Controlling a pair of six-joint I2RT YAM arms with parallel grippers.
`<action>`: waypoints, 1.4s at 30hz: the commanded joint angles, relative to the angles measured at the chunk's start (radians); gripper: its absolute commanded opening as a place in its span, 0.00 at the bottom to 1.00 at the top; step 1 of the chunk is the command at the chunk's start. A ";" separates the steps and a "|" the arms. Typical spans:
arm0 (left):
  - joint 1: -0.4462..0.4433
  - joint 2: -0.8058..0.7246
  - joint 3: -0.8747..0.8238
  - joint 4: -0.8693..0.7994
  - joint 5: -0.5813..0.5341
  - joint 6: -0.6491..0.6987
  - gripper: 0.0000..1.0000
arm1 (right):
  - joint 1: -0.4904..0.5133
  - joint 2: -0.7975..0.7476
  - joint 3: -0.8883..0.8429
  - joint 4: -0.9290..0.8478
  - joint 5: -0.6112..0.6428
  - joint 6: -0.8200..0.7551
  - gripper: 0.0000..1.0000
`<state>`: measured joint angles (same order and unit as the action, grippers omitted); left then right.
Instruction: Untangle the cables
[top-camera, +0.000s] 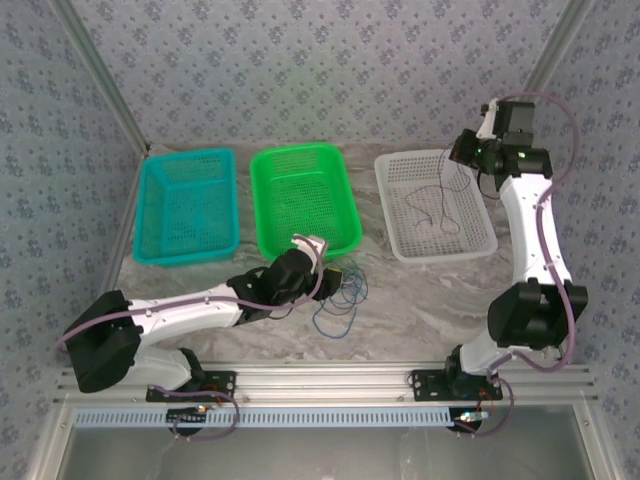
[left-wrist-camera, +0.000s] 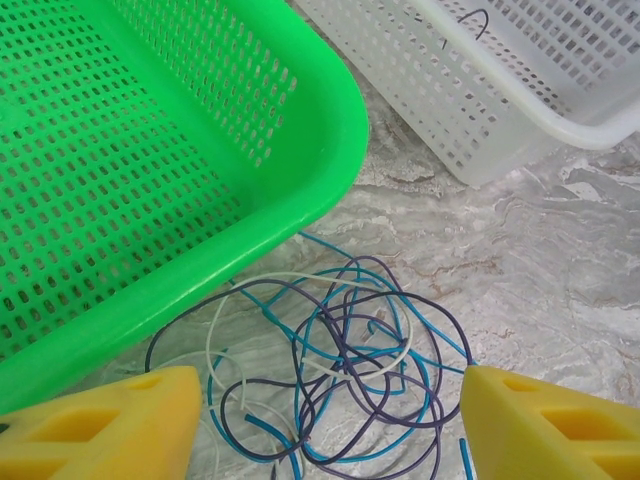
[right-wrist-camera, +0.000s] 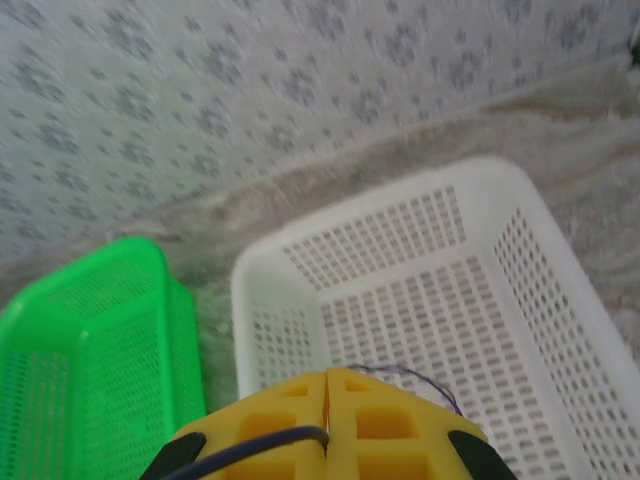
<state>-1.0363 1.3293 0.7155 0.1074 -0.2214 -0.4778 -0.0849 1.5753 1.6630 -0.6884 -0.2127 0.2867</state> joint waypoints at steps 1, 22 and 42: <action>-0.002 -0.030 -0.011 0.006 0.003 -0.019 0.69 | -0.005 0.047 -0.056 -0.077 -0.002 -0.029 0.08; -0.003 -0.201 -0.076 -0.041 -0.044 -0.114 0.86 | 0.179 -0.144 -0.209 -0.146 0.000 -0.025 0.75; -0.002 -0.402 -0.171 -0.149 -0.154 -0.117 0.97 | 0.714 -0.323 -0.813 0.285 -0.091 0.542 0.62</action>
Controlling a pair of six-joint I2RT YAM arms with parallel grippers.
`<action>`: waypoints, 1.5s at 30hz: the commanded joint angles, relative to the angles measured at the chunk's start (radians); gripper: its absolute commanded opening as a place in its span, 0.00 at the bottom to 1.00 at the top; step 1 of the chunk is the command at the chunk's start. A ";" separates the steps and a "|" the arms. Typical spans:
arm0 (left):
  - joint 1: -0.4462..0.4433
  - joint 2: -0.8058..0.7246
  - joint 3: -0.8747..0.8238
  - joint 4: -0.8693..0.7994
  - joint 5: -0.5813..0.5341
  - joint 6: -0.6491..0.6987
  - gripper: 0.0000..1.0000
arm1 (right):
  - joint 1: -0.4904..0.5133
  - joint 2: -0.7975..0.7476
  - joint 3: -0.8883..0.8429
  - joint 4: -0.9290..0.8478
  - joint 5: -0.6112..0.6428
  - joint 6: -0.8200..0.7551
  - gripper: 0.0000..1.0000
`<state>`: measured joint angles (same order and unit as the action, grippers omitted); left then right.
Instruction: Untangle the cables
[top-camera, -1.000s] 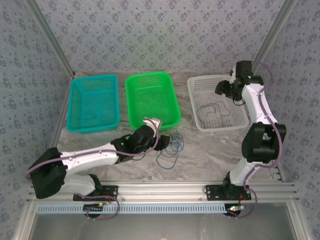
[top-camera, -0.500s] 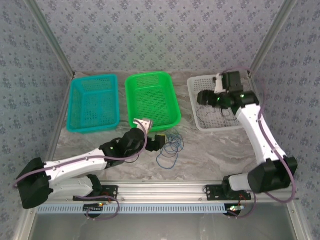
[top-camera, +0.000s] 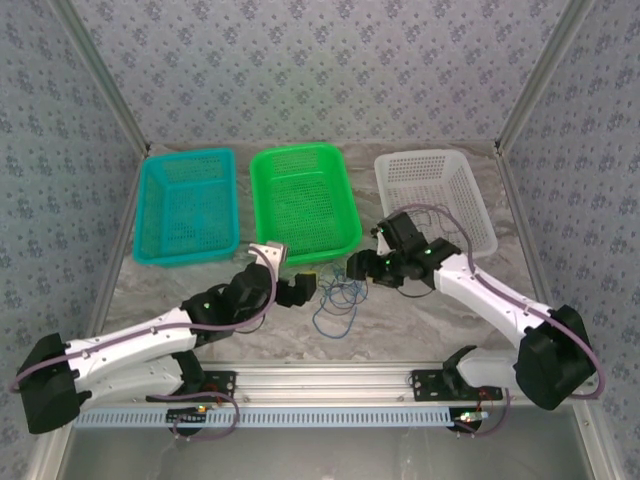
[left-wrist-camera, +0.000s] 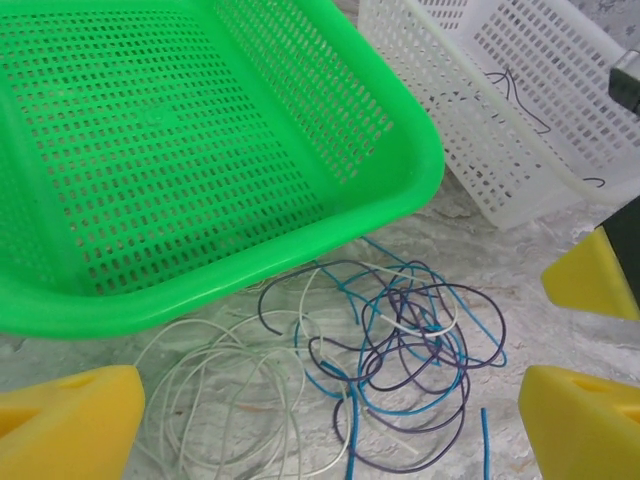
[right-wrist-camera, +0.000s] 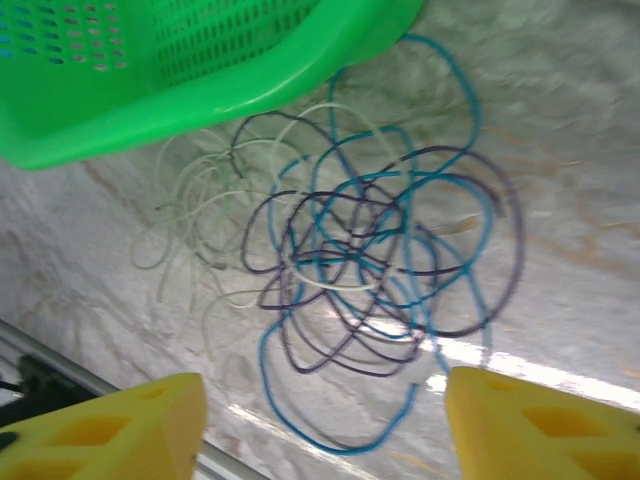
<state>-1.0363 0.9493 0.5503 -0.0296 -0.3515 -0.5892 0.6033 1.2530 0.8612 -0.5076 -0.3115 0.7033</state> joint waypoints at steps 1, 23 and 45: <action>-0.002 -0.026 -0.006 -0.020 -0.020 -0.007 0.97 | 0.039 0.011 -0.016 0.111 0.014 0.142 0.61; -0.002 -0.043 -0.024 -0.035 -0.015 -0.020 0.99 | 0.100 0.040 -0.022 0.004 0.099 0.206 0.54; -0.002 -0.052 -0.031 -0.036 -0.024 -0.030 0.99 | 0.105 0.190 -0.016 0.147 0.086 0.234 0.26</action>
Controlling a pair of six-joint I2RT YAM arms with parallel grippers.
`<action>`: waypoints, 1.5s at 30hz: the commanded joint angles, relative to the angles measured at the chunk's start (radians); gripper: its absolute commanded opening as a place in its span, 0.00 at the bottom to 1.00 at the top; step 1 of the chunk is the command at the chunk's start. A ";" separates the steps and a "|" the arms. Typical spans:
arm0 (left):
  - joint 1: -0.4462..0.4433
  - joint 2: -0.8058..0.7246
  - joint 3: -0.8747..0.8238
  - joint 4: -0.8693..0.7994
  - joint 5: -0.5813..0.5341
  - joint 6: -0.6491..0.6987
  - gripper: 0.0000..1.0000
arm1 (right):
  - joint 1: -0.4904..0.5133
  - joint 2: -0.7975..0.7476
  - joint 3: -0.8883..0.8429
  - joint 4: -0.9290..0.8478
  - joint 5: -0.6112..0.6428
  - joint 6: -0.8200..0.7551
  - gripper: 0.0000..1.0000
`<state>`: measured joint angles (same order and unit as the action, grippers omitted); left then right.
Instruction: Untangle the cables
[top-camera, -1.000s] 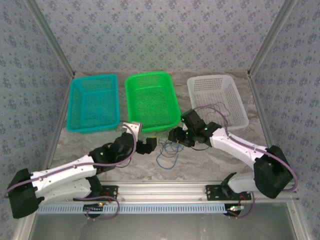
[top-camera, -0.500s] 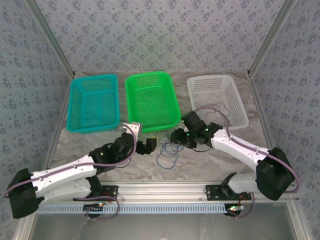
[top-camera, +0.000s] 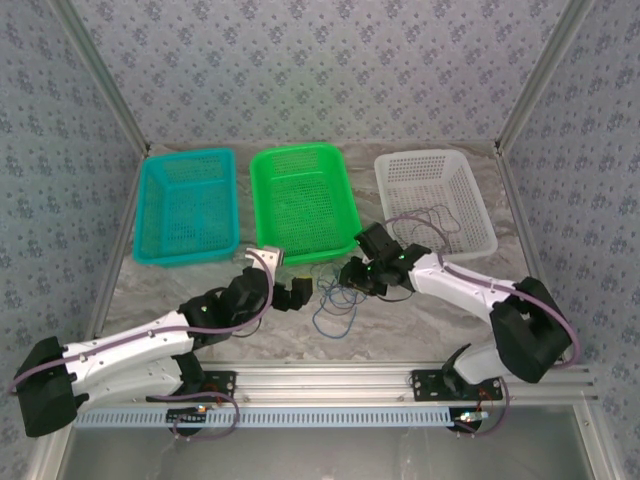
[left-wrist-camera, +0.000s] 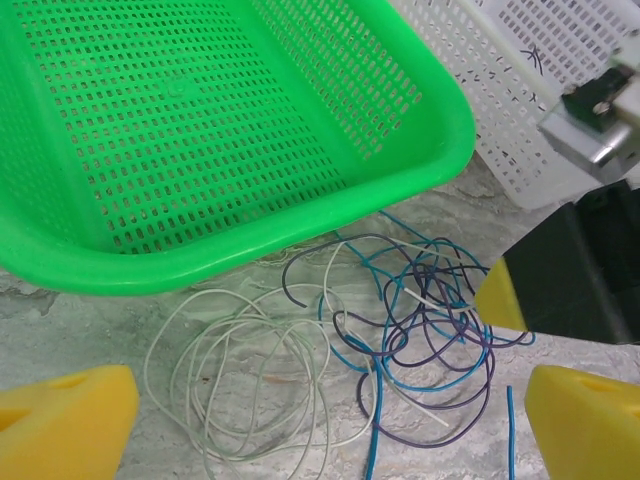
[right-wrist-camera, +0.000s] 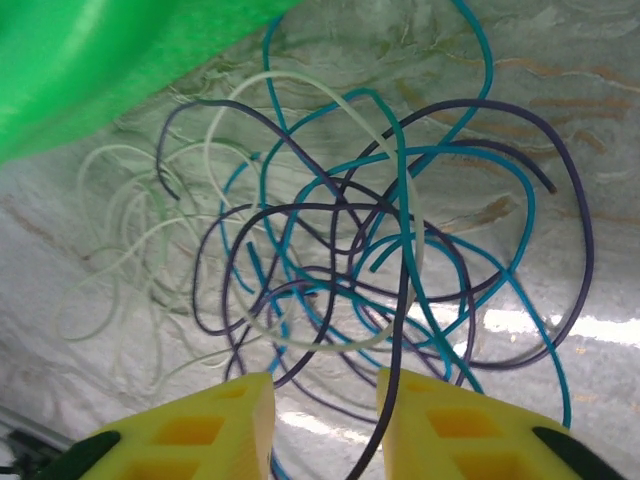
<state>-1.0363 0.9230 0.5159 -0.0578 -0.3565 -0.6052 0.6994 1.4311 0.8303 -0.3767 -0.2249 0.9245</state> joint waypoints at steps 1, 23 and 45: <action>-0.002 -0.029 0.003 -0.012 -0.022 -0.013 0.99 | 0.012 0.006 0.015 0.016 0.014 0.012 0.19; -0.002 -0.045 0.016 0.041 0.016 -0.008 0.99 | 0.236 -0.437 0.194 -0.158 0.475 -0.239 0.00; -0.005 0.115 0.143 0.336 0.342 0.203 0.98 | 0.180 -0.417 0.178 -0.109 0.316 -0.102 0.00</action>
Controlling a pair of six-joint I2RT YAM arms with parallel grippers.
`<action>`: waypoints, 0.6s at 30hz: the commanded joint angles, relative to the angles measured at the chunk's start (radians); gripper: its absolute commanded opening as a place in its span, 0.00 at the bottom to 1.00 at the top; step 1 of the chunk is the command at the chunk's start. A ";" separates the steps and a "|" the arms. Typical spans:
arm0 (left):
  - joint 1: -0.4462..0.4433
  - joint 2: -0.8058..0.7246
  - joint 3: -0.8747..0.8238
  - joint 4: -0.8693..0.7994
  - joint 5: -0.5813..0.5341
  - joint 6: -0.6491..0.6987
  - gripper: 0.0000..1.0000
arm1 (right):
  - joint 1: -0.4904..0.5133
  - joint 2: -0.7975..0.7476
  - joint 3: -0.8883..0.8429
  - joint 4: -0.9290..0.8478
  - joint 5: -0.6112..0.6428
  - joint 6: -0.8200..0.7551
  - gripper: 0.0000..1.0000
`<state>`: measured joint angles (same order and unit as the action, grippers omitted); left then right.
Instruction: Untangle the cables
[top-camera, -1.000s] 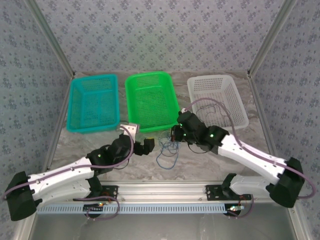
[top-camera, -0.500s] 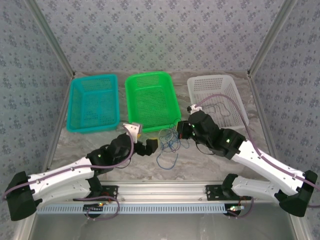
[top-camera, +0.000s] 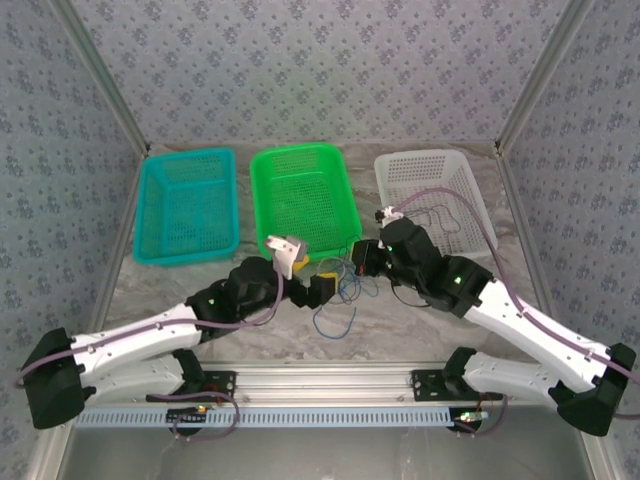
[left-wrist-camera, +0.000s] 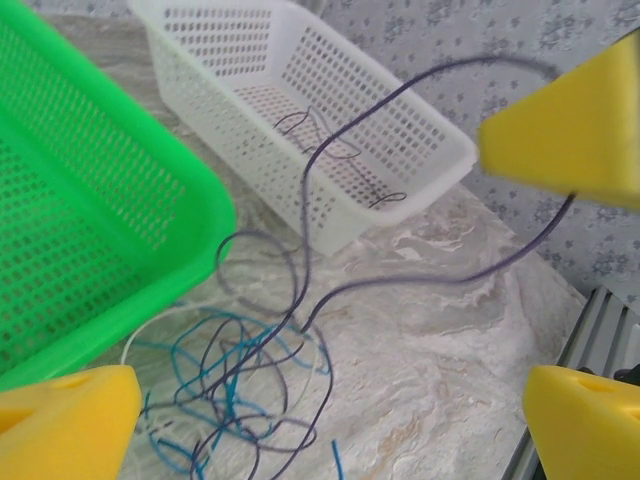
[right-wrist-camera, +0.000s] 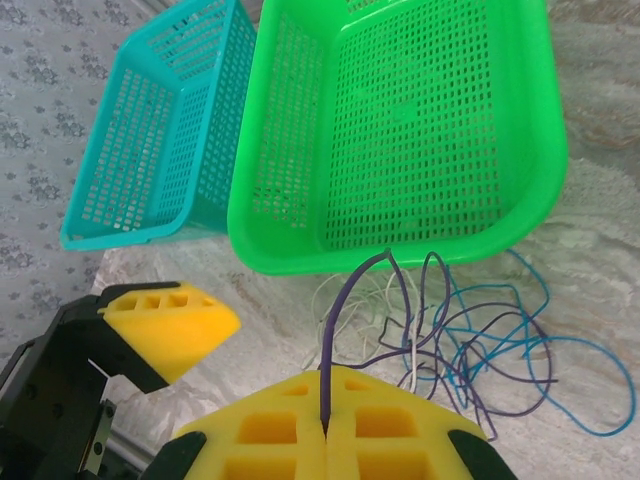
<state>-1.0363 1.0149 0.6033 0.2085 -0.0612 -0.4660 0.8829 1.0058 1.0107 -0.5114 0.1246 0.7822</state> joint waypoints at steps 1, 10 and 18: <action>-0.005 0.039 0.067 0.076 0.059 0.081 0.97 | -0.006 0.008 -0.004 0.031 -0.038 0.047 0.00; -0.005 0.155 0.180 -0.022 0.106 0.285 0.88 | -0.045 0.001 0.022 -0.007 -0.107 0.094 0.00; -0.007 0.238 0.230 -0.019 0.171 0.337 0.72 | -0.077 0.003 0.020 0.004 -0.182 0.126 0.00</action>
<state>-1.0363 1.2282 0.7895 0.1974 0.0647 -0.1719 0.8135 1.0164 1.0107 -0.4980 -0.0170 0.8825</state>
